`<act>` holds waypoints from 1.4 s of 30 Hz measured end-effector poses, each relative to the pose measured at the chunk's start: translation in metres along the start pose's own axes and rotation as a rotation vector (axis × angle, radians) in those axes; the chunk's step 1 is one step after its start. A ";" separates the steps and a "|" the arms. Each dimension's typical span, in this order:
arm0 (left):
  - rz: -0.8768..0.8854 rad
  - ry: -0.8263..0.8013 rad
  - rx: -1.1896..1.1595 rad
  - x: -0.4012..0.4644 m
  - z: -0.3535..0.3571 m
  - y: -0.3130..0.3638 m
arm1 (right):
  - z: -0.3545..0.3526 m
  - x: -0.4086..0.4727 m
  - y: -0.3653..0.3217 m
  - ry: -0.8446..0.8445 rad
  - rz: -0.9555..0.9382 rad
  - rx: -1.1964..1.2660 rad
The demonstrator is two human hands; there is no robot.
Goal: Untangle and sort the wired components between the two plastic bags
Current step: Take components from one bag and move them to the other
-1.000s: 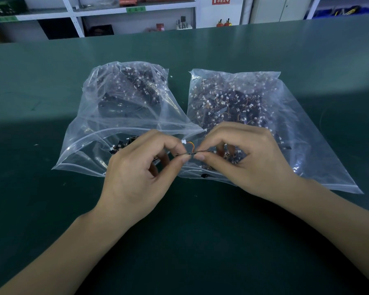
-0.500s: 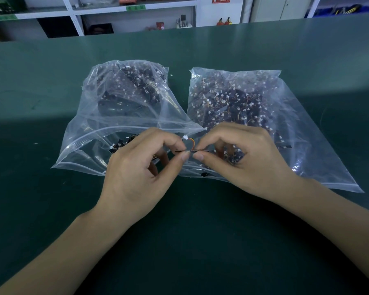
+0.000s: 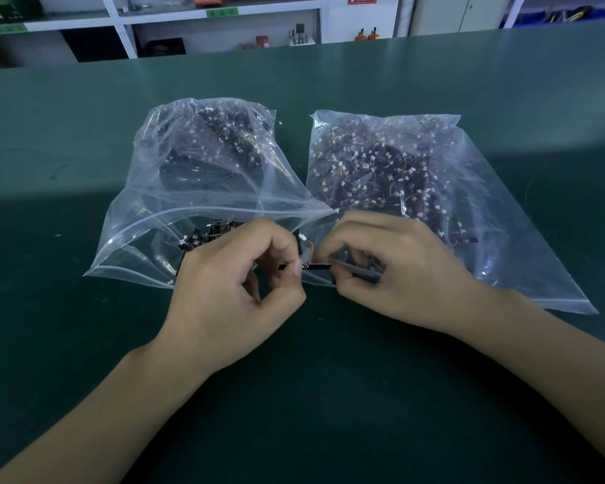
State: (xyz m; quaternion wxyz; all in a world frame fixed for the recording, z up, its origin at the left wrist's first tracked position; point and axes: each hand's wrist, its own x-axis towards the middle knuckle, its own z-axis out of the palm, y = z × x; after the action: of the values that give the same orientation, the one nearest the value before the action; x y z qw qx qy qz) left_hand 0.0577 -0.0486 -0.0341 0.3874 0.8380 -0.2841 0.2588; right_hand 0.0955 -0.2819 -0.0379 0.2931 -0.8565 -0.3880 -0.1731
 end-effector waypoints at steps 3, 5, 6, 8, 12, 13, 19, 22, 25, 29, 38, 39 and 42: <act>-0.009 -0.019 0.042 -0.001 0.001 -0.002 | -0.001 0.000 0.000 0.060 0.005 0.000; 0.004 -0.050 0.104 -0.001 0.002 -0.004 | -0.001 0.000 0.000 0.100 0.004 0.003; 0.016 -0.067 0.135 -0.001 0.002 -0.006 | -0.001 0.000 0.000 0.114 0.000 0.008; 0.039 -0.085 0.168 0.000 0.002 -0.008 | -0.002 0.000 -0.001 0.124 -0.010 0.016; 0.058 -0.061 0.175 0.000 0.003 -0.009 | -0.002 -0.001 -0.002 0.129 -0.003 0.026; 0.060 -0.049 0.170 0.000 0.003 -0.008 | -0.002 -0.001 -0.002 0.133 0.002 0.028; 0.126 -0.037 0.349 0.002 0.003 -0.005 | -0.001 0.000 -0.001 0.149 -0.007 0.027; 0.154 -0.087 0.495 0.001 0.004 -0.004 | 0.000 0.000 -0.001 0.137 -0.015 0.019; 0.194 -0.182 0.569 -0.002 0.006 -0.005 | 0.000 -0.001 -0.002 0.131 -0.020 0.019; 0.191 -0.257 0.589 -0.004 0.010 -0.001 | 0.000 -0.001 -0.001 0.132 -0.014 0.034; 0.076 -0.138 0.338 -0.003 0.006 -0.001 | 0.000 -0.001 -0.002 0.110 0.022 0.039; 0.031 -0.099 0.324 -0.002 0.004 -0.002 | 0.000 -0.001 -0.002 0.104 0.024 0.035; -0.070 -0.058 0.455 0.002 -0.004 -0.008 | 0.000 -0.001 -0.003 0.086 0.032 0.028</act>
State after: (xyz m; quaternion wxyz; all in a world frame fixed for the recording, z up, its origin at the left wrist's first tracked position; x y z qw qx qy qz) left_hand 0.0640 -0.0418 -0.0346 0.1888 0.9202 -0.2004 0.2784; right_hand 0.0923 -0.2809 -0.0368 0.3243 -0.8501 -0.3638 -0.1995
